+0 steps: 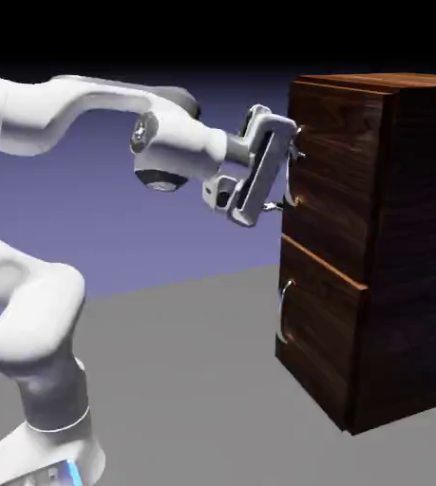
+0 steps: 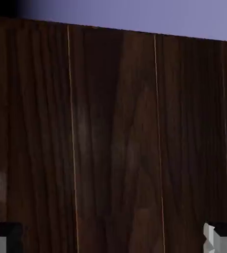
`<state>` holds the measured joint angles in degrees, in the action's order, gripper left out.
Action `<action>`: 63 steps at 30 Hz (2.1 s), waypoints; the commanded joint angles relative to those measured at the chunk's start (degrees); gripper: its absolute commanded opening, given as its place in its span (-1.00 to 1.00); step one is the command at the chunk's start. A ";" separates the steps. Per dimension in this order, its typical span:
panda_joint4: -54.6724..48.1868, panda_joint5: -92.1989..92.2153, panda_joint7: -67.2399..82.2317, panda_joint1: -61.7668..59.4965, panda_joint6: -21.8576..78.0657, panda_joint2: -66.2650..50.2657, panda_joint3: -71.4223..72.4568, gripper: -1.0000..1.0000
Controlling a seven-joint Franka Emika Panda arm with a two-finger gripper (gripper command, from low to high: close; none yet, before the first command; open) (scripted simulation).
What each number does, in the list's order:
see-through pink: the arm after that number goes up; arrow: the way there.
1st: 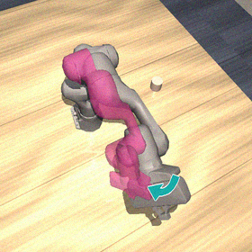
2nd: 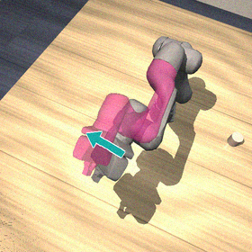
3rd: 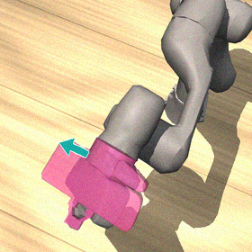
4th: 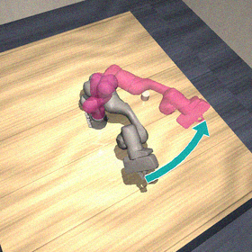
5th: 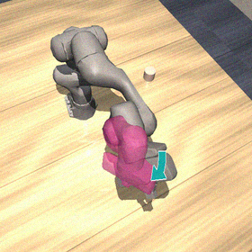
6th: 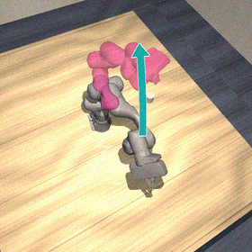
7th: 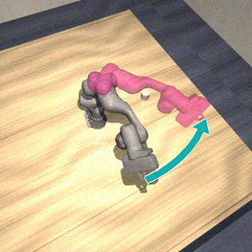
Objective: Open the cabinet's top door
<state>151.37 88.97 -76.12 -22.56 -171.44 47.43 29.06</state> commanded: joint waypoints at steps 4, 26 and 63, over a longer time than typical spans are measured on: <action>-1.08 9.97 -3.77 -2.61 0.29 1.66 3.26 0.00; -7.01 64.80 -24.52 -16.93 1.87 10.76 21.16 0.00; 13.85 25.41 -39.95 3.15 39.31 14.19 -16.44 -1.00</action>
<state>165.22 114.36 -116.02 -19.40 -132.20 61.60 12.63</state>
